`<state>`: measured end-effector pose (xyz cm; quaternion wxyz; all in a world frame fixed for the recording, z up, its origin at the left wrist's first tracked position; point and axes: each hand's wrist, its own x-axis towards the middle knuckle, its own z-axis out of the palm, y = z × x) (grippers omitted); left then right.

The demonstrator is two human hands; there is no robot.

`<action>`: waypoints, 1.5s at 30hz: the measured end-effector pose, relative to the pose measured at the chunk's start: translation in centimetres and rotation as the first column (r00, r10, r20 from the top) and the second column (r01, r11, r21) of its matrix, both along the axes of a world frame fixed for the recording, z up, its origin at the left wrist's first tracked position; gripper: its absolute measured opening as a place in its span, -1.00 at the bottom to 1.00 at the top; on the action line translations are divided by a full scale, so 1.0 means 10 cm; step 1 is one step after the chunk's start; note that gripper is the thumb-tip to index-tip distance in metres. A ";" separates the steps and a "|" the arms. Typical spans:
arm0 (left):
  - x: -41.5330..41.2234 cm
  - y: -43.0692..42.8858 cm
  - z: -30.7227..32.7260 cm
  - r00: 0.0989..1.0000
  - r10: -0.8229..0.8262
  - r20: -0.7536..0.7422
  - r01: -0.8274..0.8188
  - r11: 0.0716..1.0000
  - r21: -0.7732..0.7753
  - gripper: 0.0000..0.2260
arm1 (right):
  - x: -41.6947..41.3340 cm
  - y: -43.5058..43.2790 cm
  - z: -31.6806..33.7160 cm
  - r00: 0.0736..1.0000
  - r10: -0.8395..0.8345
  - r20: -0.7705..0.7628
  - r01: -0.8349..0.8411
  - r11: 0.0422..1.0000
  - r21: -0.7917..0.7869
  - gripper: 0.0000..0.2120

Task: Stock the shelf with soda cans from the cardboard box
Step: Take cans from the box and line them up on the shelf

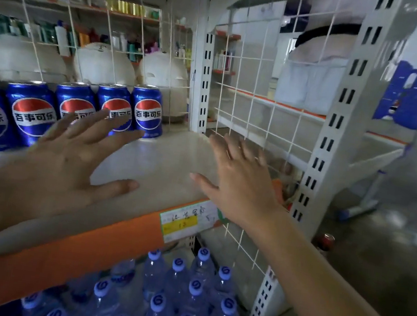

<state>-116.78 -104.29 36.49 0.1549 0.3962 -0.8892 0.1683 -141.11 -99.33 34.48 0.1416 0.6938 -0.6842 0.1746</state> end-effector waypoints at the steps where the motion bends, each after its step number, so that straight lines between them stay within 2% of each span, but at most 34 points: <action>1: -0.12 0.05 0.03 0.999 -0.040 -0.025 0.040 0.999 0.015 -0.31 | -0.05 0.06 -0.02 1.000 -0.016 0.008 0.016 1.000 0.025 -0.29; 3: -0.38 0.15 0.05 0.988 -0.128 -0.082 0.129 0.992 0.005 -0.29 | -0.16 0.19 -0.03 0.998 -0.056 0.011 0.055 0.997 0.062 -0.29; 8: -1.04 0.35 0.01 0.947 -0.310 -0.083 0.313 0.950 0.026 -0.28 | -0.54 0.68 -0.07 0.986 -0.163 0.024 0.164 0.986 -0.026 -0.29; 13: -1.71 0.68 -0.11 0.863 -0.485 -0.138 0.495 0.868 0.046 -0.25 | -0.96 1.30 -0.23 0.938 -0.347 0.020 0.347 0.938 0.006 -0.30; 18: -2.39 1.00 -0.49 0.776 -0.631 0.003 0.631 0.776 -0.011 -0.32 | -1.36 1.96 -0.50 0.836 -0.548 0.021 0.541 0.831 0.133 -0.31; 22: -2.88 1.26 -1.00 0.709 -0.704 0.030 0.700 0.709 0.089 -0.32 | -1.63 2.43 -0.93 0.756 -0.654 0.025 0.641 0.748 0.169 -0.27; 25: -3.14 1.40 -1.42 0.686 -0.726 0.043 0.699 0.674 0.238 -0.25 | -1.77 2.74 -1.31 0.716 -0.696 0.042 0.670 0.704 0.235 -0.28; 32: -3.50 1.63 -2.46 0.634 -0.765 0.116 0.665 0.616 0.424 -0.24 | -1.88 3.24 -2.19 0.614 -0.789 0.038 0.708 0.571 0.416 -0.30; 35: -3.59 1.72 -2.93 0.627 -0.759 0.178 0.588 0.610 0.532 -0.31 | -1.88 3.45 -2.59 0.580 -0.812 0.061 0.696 0.533 0.481 -0.29; 40: -3.66 1.82 -3.69 0.592 -0.739 0.321 0.420 0.623 0.660 -0.31 | -1.87 3.68 -3.37 0.523 -0.849 0.081 0.629 0.448 0.635 -0.26; 42: -3.64 1.87 -3.97 0.542 -0.757 0.365 0.394 0.612 0.685 -0.32 | -1.86 3.74 -3.67 0.541 -0.837 0.082 0.561 0.433 0.706 -0.23; 45: -3.63 1.96 -4.31 0.358 -0.835 0.417 0.403 0.541 0.738 -0.34 | -1.86 3.75 -4.04 0.646 -0.756 0.100 0.428 0.468 0.774 -0.20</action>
